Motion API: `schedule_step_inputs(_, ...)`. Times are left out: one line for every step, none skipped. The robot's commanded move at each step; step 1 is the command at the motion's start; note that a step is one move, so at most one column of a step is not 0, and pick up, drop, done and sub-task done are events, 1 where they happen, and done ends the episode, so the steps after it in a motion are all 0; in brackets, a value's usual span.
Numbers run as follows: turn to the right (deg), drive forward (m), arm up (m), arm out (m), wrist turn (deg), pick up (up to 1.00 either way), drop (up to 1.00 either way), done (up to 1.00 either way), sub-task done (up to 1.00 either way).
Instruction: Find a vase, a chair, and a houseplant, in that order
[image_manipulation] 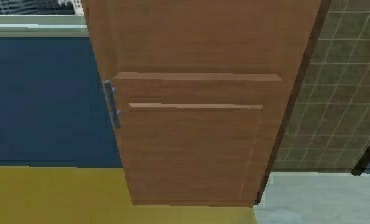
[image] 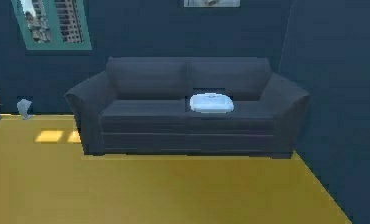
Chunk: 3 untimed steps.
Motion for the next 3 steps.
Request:
schedule_step_inputs(0.0, 0.5, 0.0, 0.0, 0.0, 0.0, 0.0, 0.0, 0.0)
schedule_step_inputs(-45.0, 0.0, 0.0, 0.0, 0.0, 0.0, 0.0, 0.0, 0.0)
schedule_step_inputs(-12.0, 0.0, 0.0, 0.0, 0.0, 0.0, 0.0, 0.0, 0.0)
